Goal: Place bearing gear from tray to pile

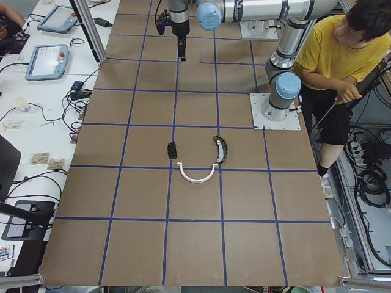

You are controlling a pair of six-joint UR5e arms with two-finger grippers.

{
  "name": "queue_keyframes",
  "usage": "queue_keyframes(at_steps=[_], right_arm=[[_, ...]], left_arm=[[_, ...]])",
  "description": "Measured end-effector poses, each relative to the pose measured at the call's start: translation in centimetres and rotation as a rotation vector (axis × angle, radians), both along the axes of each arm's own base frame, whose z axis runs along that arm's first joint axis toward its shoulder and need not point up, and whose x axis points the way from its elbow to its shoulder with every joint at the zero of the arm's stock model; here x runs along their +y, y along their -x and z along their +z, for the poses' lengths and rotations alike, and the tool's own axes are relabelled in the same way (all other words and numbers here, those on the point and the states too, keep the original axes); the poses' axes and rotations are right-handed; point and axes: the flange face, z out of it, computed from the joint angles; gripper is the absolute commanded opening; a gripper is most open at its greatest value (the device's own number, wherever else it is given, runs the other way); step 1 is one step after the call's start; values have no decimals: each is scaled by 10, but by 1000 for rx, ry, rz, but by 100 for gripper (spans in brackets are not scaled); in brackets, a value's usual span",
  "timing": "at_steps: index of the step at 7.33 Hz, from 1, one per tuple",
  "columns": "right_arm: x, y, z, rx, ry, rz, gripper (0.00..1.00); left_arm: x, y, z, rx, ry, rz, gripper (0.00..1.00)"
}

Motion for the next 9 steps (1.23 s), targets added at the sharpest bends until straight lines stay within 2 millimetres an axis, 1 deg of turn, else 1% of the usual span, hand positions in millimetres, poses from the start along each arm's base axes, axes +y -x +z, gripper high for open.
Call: queue_keyframes(at_steps=[1, 2, 3, 4, 6, 7, 8, 9], right_arm=[[0, 0, -1, -2, 0, -1, 51], [0, 0, -2, -3, 0, -1, 40], [0, 0, -2, -3, 1, -1, 19], [0, 1, -2, -2, -2, -2, 5], [1, 1, 1, 4, -5, -10, 0], [0, 0, 5, 6, 0, -15, 0], [-4, -6, 19, 16, 11, -23, 0], [-17, -29, 46, 24, 27, -25, 0]], left_arm=[[0, 0, 0, 0, 0, 0, 100], [0, 0, 0, 0, 0, 0, 100], [0, 0, 0, 0, 0, 0, 100], [0, 1, 0, 0, -1, 0, 100], [0, 1, 0, 0, -1, -1, 100], [0, 1, 0, 0, -1, -1, 100], [0, 1, 0, 0, -1, -1, 100], [0, 1, 0, 0, -1, -1, 100]])
